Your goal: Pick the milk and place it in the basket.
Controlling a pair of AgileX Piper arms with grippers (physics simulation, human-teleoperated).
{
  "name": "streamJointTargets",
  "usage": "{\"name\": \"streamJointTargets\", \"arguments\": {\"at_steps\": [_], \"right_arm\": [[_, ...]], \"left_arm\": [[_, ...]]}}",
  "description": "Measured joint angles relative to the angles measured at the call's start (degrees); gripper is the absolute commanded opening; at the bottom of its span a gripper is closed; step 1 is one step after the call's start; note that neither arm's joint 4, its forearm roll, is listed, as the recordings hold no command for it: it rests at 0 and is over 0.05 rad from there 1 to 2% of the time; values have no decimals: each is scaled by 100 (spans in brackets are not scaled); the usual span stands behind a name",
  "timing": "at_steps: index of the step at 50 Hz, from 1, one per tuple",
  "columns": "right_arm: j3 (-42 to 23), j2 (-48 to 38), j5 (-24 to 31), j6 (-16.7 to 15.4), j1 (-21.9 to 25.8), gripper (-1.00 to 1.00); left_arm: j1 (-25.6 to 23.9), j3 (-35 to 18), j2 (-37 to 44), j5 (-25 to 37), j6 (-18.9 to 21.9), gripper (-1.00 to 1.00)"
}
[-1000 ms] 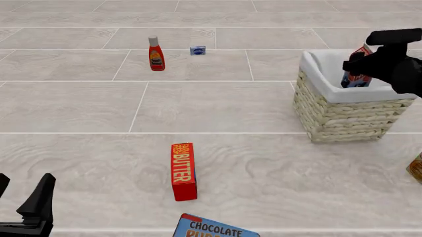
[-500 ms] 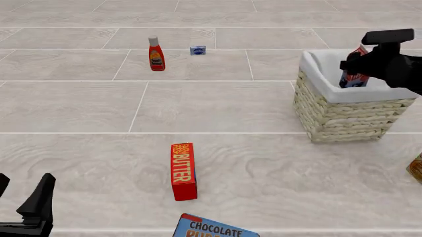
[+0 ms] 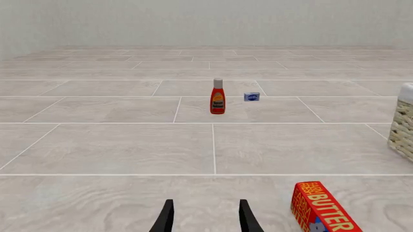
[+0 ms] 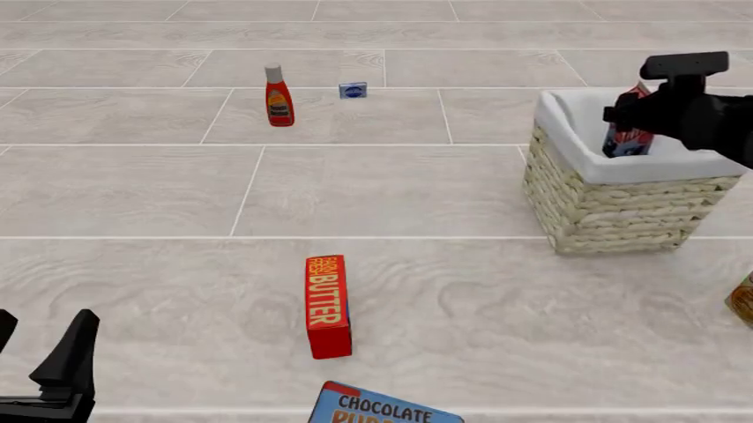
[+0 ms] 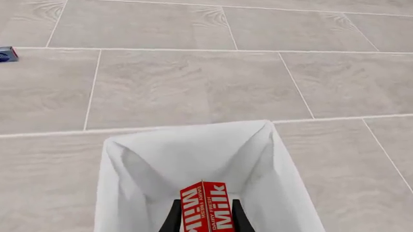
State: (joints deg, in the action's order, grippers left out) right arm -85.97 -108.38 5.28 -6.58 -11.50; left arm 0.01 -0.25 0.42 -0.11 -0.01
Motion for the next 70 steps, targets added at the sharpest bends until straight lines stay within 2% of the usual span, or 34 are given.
{"name": "streamJointTargets", "arguments": {"at_steps": [27,51,52,70], "right_arm": [[-585,-700,141,25,-64,-100],[-730,-1023,160,34,-93,-100],[-729,-1023,159,34,-94,100],[-785,-868,123,101,-130,100]], "left_arm": [[0,0,0,0,0,100],[0,0,0,0,0,100],[0,0,0,0,0,100],[0,0,0,0,0,100]]}}
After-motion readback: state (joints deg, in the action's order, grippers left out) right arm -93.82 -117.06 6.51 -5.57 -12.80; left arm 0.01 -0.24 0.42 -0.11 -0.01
